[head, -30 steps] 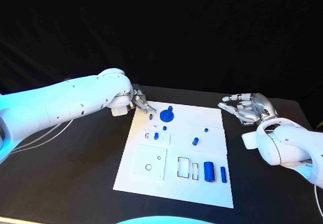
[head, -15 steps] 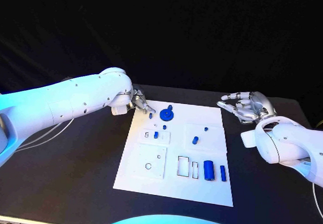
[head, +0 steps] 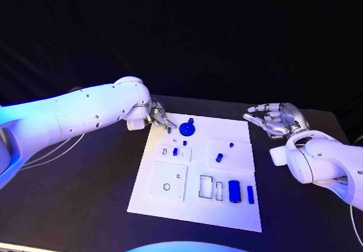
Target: Assemble the parts on the task board
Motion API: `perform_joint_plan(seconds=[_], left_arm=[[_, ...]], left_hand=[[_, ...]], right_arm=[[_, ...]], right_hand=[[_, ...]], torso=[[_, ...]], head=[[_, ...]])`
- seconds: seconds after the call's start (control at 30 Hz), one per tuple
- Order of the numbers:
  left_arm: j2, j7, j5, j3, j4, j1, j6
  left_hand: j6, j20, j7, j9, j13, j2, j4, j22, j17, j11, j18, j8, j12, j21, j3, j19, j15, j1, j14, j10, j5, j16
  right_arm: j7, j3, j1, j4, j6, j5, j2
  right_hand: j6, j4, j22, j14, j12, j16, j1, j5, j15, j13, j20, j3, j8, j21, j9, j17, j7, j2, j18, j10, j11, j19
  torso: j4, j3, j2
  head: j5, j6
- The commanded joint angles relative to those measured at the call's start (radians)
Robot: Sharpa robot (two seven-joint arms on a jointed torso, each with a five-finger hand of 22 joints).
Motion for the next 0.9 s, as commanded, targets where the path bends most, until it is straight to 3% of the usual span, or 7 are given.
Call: perform_joint_plan(seconds=[0.03, 0.37, 0.53, 0.6, 0.73, 0.9], left_arm=[[0.005, 0.016, 0.015, -0.002, -0.004, 0.0, 0.024], [0.008, 0.018, 0.021, -0.004, -0.011, 0.0, 0.02], [0.008, 0.02, 0.027, -0.004, -0.011, 0.0, 0.015], [0.008, 0.022, 0.033, -0.004, -0.012, 0.0, 0.016], [0.008, 0.027, 0.044, -0.005, -0.012, 0.0, 0.017], [0.007, 0.033, 0.058, -0.005, -0.013, 0.0, 0.018]], left_hand=[[0.01, -0.003, -0.001, -0.003, 0.003, 0.003, -0.005, 0.067, 0.234, -0.001, 0.004, -0.007, 0.005, 0.003, 0.0, 0.006, 0.003, 0.008, 0.094, 0.006, 0.002, 0.006], [0.022, -0.006, -0.004, -0.017, 0.005, 0.02, -0.005, 0.071, 0.236, -0.004, 0.003, -0.011, 0.009, 0.005, 0.012, 0.009, 0.0, 0.039, 0.095, 0.011, 0.003, 0.007], [0.036, -0.01, -0.013, -0.029, 0.007, 0.052, -0.009, 0.074, 0.238, -0.011, 0.003, -0.009, 0.013, 0.006, 0.057, 0.01, -0.005, 0.096, 0.096, 0.015, -0.001, 0.008], [0.037, -0.012, -0.015, -0.03, 0.006, 0.055, -0.01, 0.075, 0.238, -0.014, 0.002, -0.006, 0.012, 0.006, 0.074, 0.01, -0.007, 0.116, 0.096, 0.015, -0.001, 0.009], [0.031, -0.018, -0.022, -0.029, 0.004, 0.058, -0.035, 0.078, 0.242, -0.02, 0.002, 0.004, 0.011, 0.007, 0.171, 0.011, -0.013, 0.202, 0.097, 0.016, -0.002, 0.01], [0.015, -0.017, -0.016, -0.017, 0.001, 0.029, -0.072, 0.083, 0.246, -0.018, 0.001, 0.023, 0.009, 0.008, 0.318, 0.013, -0.01, 0.232, 0.098, 0.022, -0.004, 0.013]], right_arm=[[0.011, 0.0, 0.0, 0.0, 0.015, -0.003, 0.001], [0.011, 0.0, 0.0, 0.001, 0.015, -0.003, 0.001], [0.011, 0.0, 0.0, 0.0, 0.015, -0.003, 0.002], [0.011, 0.0, 0.0, 0.001, 0.015, -0.003, 0.002], [0.012, 0.0, 0.0, 0.0, 0.015, -0.003, 0.002], [0.012, 0.0, -0.001, -0.001, 0.016, -0.003, 0.003]], right_hand=[[-0.006, 0.001, 0.263, 0.073, -0.005, -0.003, -0.007, 0.004, 0.001, 0.153, -0.002, -0.002, 0.006, 0.004, 0.001, 0.147, 0.002, 0.0, -0.014, -0.006, 0.001, 0.105], [-0.007, 0.001, 0.263, 0.073, -0.005, -0.004, -0.007, 0.004, 0.001, 0.152, -0.003, -0.003, 0.006, 0.004, 0.001, 0.146, 0.002, 0.001, -0.014, -0.006, 0.001, 0.105], [-0.007, 0.001, 0.263, 0.073, -0.005, -0.004, -0.007, 0.004, 0.001, 0.152, -0.003, -0.003, 0.006, 0.004, 0.001, 0.146, 0.002, 0.001, -0.014, -0.006, 0.001, 0.105], [-0.007, 0.001, 0.263, 0.073, -0.005, -0.004, -0.007, 0.004, 0.001, 0.152, -0.003, -0.003, 0.006, 0.004, 0.001, 0.146, 0.002, 0.001, -0.014, -0.006, 0.001, 0.105], [-0.007, 0.001, 0.263, 0.073, -0.005, -0.004, -0.006, 0.004, 0.001, 0.152, -0.003, -0.003, 0.007, 0.004, 0.001, 0.146, 0.002, 0.001, -0.014, -0.006, 0.001, 0.105], [-0.007, 0.001, 0.263, 0.073, -0.004, -0.004, -0.006, 0.004, 0.001, 0.153, -0.003, -0.003, 0.007, 0.004, 0.001, 0.146, 0.002, 0.002, -0.014, -0.005, 0.001, 0.105]], torso=[[-0.0005, 0.0, 0.001], [0.0006, -0.0001, 0.0], [0.0001, -0.0004, 0.0], [0.0004, -0.0004, 0.0], [0.0008, -0.0002, 0.0], [0.0005, -0.0002, 0.0]], head=[[-0.001, 0.0], [-0.003, -0.002], [-0.003, -0.004], [-0.003, -0.004], [-0.004, -0.006], [-0.002, -0.007]])
